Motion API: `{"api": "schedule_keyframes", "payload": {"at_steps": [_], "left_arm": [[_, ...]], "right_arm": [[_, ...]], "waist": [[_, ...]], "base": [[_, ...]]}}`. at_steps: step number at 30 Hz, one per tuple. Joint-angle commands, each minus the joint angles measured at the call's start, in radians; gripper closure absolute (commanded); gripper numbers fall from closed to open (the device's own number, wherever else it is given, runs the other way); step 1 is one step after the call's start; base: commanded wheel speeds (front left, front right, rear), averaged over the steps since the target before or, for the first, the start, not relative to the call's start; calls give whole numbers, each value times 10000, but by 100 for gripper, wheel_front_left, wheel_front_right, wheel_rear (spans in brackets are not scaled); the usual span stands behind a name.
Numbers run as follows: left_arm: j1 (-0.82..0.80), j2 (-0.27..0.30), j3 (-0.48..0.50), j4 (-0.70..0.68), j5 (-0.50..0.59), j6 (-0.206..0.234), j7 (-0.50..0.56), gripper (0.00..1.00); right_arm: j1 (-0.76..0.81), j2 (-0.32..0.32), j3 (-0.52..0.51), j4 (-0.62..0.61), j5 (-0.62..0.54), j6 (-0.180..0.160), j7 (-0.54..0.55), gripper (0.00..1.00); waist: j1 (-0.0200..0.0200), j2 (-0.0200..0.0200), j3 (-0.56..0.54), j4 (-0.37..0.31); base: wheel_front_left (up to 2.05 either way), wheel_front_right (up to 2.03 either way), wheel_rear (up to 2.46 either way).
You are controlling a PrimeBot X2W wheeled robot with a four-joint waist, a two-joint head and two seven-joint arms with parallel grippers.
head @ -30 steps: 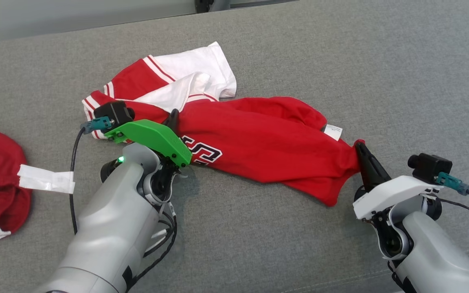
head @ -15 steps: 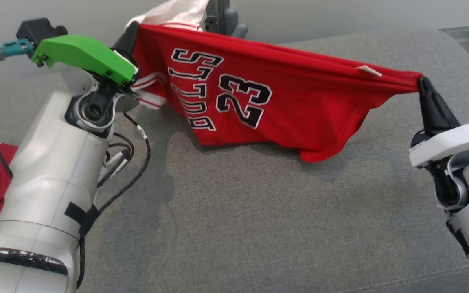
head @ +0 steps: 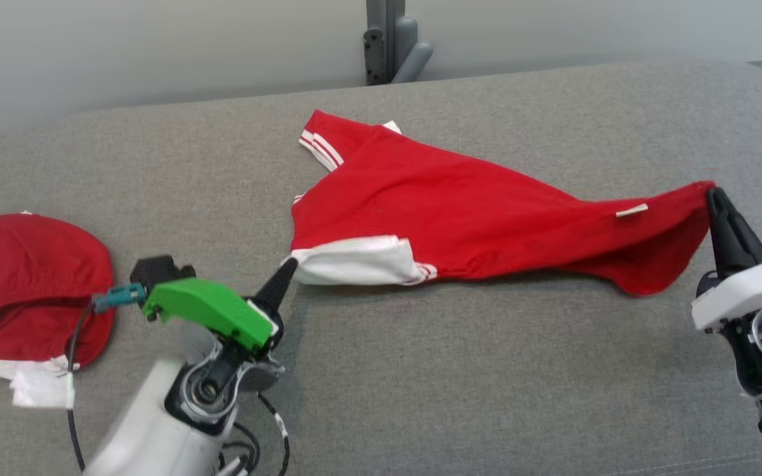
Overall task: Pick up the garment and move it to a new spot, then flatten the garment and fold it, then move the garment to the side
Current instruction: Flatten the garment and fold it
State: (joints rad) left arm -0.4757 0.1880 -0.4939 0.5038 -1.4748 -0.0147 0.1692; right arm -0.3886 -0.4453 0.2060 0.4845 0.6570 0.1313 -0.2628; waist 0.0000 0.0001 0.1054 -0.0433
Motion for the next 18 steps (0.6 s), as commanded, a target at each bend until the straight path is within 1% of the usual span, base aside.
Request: {"api": "schedule_keyframes", "payload": {"at_steps": [1, 3, 6, 11, 15, 18], "left_arm": [[-9, 80, 33, -133, 150, -100, -103, 100], [643, 50, 125, -542, 141, -276, -574, 100], [1020, 285, 267, -1182, 395, -509, -1159, 100], [282, 827, 702, -2396, 902, -630, -1715, 100], [-793, 1297, 1168, -3221, 1030, -268, -1605, 100], [-1964, 1475, 1445, -3761, 1010, 204, -1279, 100]], "right_arm": [[84, -15, -43, 12, -50, -10, -40, 100], [325, -11, -106, 54, -160, -10, -40, 100], [431, -26, -247, -158, -216, -10, -40, 100], [-75, -396, -324, -905, -260, -10, -40, 100], [-883, -966, 141, -1250, 160, -10, 21, 100], [-1799, -1385, 475, -1507, 841, -11, 480, 100]], "waist": [[0, -1, 341, 192], [0, -1, 436, 240], [0, -1, 447, 287], [0, -1, -37, 259], [0, -1, -704, 164], [0, -1, -1111, 89]], "base": [[0, 0, 0], [0, 0, 0], [0, 0, 0], [0, 0, 0], [0, 0, 0], [0, 0, 0]]}}
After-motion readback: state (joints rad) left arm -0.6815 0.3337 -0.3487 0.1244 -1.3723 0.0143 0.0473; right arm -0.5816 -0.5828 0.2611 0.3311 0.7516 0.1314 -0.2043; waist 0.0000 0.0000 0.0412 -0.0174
